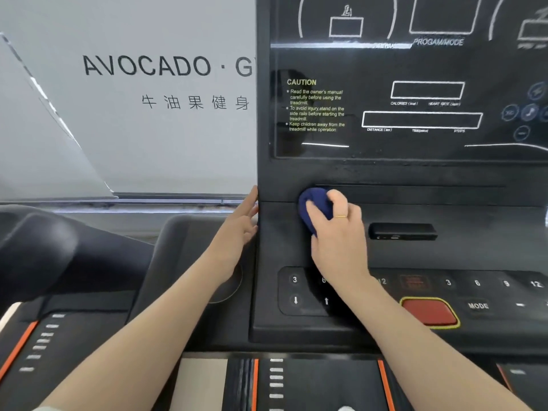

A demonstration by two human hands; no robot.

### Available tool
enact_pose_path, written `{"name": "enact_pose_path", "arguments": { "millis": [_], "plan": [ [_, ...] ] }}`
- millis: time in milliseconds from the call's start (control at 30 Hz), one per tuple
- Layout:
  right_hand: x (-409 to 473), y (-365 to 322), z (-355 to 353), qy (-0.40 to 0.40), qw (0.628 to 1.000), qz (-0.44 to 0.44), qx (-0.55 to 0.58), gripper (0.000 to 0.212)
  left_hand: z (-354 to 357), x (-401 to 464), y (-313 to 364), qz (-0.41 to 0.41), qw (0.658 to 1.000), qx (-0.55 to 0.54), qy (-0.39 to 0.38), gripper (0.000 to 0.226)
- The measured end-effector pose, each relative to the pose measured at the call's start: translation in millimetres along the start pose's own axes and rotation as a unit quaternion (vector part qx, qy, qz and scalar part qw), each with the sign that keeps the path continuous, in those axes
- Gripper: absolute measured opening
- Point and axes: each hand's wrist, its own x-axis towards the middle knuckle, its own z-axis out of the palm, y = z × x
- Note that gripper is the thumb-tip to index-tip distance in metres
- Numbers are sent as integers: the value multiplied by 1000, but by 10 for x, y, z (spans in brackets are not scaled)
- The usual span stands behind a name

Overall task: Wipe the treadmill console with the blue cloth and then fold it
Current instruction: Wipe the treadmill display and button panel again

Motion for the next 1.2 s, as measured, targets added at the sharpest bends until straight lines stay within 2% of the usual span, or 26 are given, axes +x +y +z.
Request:
{"name": "enact_pose_path", "arguments": {
  "millis": [100, 200, 367, 467, 600, 733, 833, 967, 1033, 1133, 1200],
  "plan": [
    [55, -346, 142, -34, 997, -64, 30, 48, 17, -13, 11, -8, 999, -35, 19, 77],
    [186, -417, 106, -63, 993, -97, 17, 53, 11, -38, 27, -13, 998, -48, 42, 72],
    [320, 117, -170, 10, 998, -52, -33, 53, -26, -44, 90, -13, 999, -34, 3, 82],
    [242, -21, 3, 27, 997, -56, -37, 52, -40, -32, 80, -7, 999, -35, 0, 78],
    [222, -457, 230, -8, 993, -114, -3, 40, -60, -7, 39, -6, 999, -47, 22, 68],
    [360, -531, 157, -47, 990, -132, -25, 45, -64, 13, 48, -4, 998, -52, 40, 61],
    [563, -427, -29, -9, 998, -62, -18, 42, 20, 28, 93, 25, 997, -20, 63, 56],
    [626, -72, -224, 56, 997, 53, -17, 42, 122, 67, 149, 114, 981, 132, 91, 61],
    [544, 221, -318, 76, 991, 103, -26, 42, 133, 125, 138, 134, 979, 122, 89, 64],
    [479, 586, -430, 121, 975, 182, -33, 42, 137, 180, 95, 118, 986, 87, 81, 68],
    [496, 569, -387, 150, 970, 181, -57, 41, 160, 182, 71, 119, 984, 110, 79, 71]
  ]
}}
